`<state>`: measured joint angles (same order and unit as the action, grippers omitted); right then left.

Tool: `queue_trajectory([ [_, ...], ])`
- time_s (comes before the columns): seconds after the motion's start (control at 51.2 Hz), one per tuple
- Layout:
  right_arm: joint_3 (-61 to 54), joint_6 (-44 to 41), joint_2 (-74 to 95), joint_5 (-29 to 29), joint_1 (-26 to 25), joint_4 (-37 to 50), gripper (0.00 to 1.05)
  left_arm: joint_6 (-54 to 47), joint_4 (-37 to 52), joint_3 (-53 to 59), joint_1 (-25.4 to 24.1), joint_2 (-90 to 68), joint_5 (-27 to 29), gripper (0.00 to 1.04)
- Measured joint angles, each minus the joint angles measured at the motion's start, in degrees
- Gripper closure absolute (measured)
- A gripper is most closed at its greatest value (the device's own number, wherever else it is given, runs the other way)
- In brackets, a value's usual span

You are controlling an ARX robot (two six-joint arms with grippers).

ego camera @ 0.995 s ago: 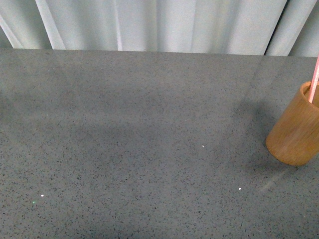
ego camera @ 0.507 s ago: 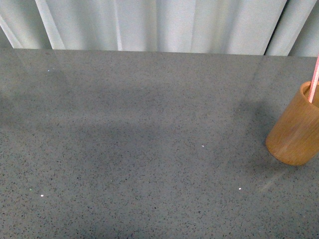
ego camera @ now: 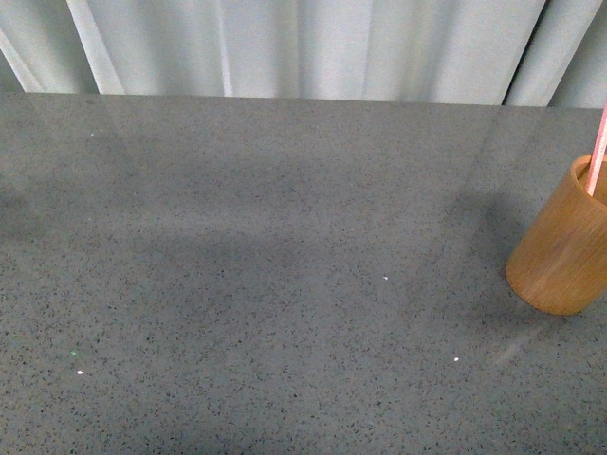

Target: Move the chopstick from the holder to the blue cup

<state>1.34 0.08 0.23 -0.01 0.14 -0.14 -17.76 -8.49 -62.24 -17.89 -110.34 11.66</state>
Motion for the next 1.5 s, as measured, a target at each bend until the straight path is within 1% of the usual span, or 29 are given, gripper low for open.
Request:
queue_trajectory([
  [0.02, 0.00, 0.00, 0.00, 0.00, 0.00, -0.02, 0.10, 0.00, -0.09, 0.00, 0.07, 0.00, -0.07, 0.74],
  [0.117, 0.00, 0.00, 0.00, 0.00, 0.00, 0.00, 0.10, -0.26, -0.35, 0.07, 0.81, 0.57, -0.09, 0.93],
  [0.176, 0.00, 0.00, 0.00, 0.00, 0.00, 0.00, 0.10, -0.44, -1.53, 0.15, 1.25, 1.31, -0.92, 1.01],
  [0.312, 0.00, 0.00, 0.00, 0.00, 0.00, 0.00, 0.10, -1.64, -4.04, 1.53, 3.78, 5.55, -2.73, 1.01],
  [0.449, 0.00, 0.00, 0.00, 0.00, 0.00, 0.00, 0.10, -3.06, -8.28, 2.75, 9.90, 11.30, -4.96, 1.01],
  [0.566, 0.00, 0.00, 0.00, 0.00, 0.00, 0.00, 0.10, -2.78, -13.35, 2.80, 18.43, 15.61, -7.45, 1.01],
  [0.585, 0.00, 0.00, 0.00, 0.00, 0.00, 0.00, 0.10, -2.49, -14.62, 2.80, 20.96, 16.41, -7.87, 1.01],
  [0.644, 0.00, 0.00, 0.00, 0.00, 0.00, 0.00, 0.10, -1.55, -16.83, 2.62, 26.16, 17.25, -9.03, 1.01],
  [0.663, 0.00, 0.00, 0.00, 0.00, 0.00, 0.00, 0.10, -1.18, -17.64, 2.40, 28.74, 17.29, -9.11, 1.01],
  [0.722, 0.00, 0.00, 0.00, 0.00, 0.00, 0.00, 0.10, -0.39, -18.40, 2.01, 33.92, 17.00, -8.74, 1.01],
  [0.741, 0.00, 0.00, 0.00, 0.00, 0.00, 0.00, 0.10, -0.11, -18.75, 1.73, 36.33, 16.52, -8.57, 1.01],
  [0.82, 0.00, 0.00, 0.00, 0.00, 0.00, 0.00, 0.10, 0.79, -18.86, 0.50, 42.51, 13.94, -7.21, 1.01],
  [0.898, 0.00, 0.00, 0.00, 0.00, 0.00, 0.00, 0.10, 2.23, -18.23, -1.09, 46.71, 10.05, -5.75, 1.01],
  [1.112, 0.00, 0.00, 0.00, 0.00, 0.00, 0.00, 0.10, 4.57, -16.20, -3.91, 50.14, 2.54, -2.82, 1.01],
  [1.346, 0.00, 0.00, 0.00, 0.00, 0.00, 0.00, 0.10, 6.01, -15.02, -6.73, 51.76, -3.02, -1.16, 1.01],
  [1.502, 0.00, 0.00, 0.00, 0.00, 0.00, 0.00, 0.10, 6.10, -14.86, -8.15, 52.30, -4.24, -1.14, 1.01],
])
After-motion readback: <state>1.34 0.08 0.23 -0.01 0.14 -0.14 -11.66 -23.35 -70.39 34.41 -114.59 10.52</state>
